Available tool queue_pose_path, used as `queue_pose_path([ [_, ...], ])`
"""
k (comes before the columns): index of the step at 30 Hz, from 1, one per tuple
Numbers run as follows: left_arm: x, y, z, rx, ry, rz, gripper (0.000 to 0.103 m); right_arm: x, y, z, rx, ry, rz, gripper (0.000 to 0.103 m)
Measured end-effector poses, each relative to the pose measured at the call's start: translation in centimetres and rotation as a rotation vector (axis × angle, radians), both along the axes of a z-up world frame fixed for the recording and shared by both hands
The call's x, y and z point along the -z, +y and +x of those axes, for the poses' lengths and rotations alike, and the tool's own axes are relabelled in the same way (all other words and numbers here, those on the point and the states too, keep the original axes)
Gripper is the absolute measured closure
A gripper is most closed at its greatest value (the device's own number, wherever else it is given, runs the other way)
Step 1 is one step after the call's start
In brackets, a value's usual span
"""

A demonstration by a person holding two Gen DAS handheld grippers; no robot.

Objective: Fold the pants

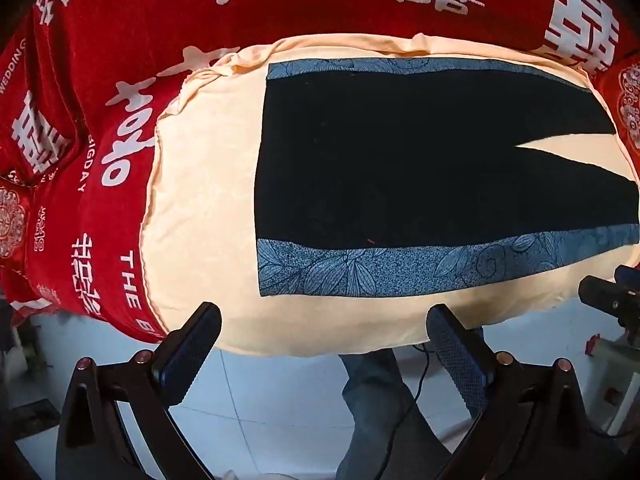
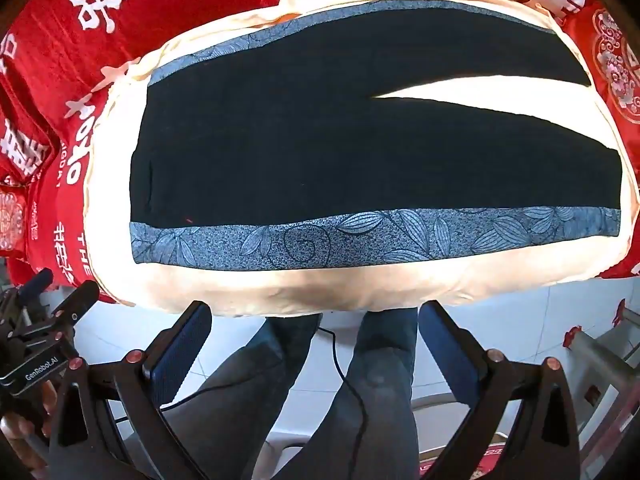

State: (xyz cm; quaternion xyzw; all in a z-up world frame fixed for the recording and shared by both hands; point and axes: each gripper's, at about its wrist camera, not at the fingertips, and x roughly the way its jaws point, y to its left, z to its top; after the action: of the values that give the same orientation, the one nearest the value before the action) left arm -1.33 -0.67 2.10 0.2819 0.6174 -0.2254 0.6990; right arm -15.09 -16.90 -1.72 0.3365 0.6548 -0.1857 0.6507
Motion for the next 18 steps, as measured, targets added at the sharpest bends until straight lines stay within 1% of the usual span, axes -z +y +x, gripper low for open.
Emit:
queue_pose_path([
  [8, -0.16, -0.26, -0.05, 0.008, -0.005, -0.003, 0.0, -0.49, 0.59, 0.49, -0.022, 0.006, -0.02, 0.0],
  [18, -0.16, -0.25, 0.01, 0.0, -0.001, -0.004, 0.0, -0.75, 0.56, 0.64, -0.015, 0.011, -0.028, 0.0],
])
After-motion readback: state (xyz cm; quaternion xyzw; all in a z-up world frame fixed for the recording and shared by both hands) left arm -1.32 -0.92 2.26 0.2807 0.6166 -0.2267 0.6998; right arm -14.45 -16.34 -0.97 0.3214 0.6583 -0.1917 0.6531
